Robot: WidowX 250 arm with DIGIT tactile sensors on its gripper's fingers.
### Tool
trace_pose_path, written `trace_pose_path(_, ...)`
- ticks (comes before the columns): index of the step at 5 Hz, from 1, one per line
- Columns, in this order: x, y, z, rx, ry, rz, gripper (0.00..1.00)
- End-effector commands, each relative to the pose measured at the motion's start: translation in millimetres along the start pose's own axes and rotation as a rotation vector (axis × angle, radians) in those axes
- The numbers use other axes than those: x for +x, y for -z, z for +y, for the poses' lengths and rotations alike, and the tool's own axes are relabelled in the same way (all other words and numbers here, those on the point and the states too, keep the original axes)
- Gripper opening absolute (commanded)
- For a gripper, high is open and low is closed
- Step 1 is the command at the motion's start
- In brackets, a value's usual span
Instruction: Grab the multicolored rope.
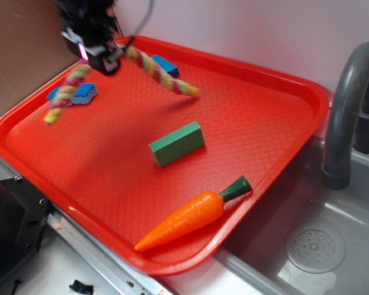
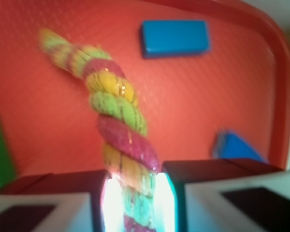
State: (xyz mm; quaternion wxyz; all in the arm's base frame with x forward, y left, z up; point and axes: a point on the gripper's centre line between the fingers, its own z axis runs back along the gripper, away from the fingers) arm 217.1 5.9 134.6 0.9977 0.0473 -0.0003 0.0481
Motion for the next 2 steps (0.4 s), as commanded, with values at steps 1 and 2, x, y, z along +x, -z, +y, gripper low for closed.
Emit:
trace_pose_path(1,-8.3,-83.3,-27.1,-0.089,-0.091,-0.142,0.0)
trace_pose_path(2,-2.3,-74.4,-28.5,-0.081,0.027,-0.048,0.0)
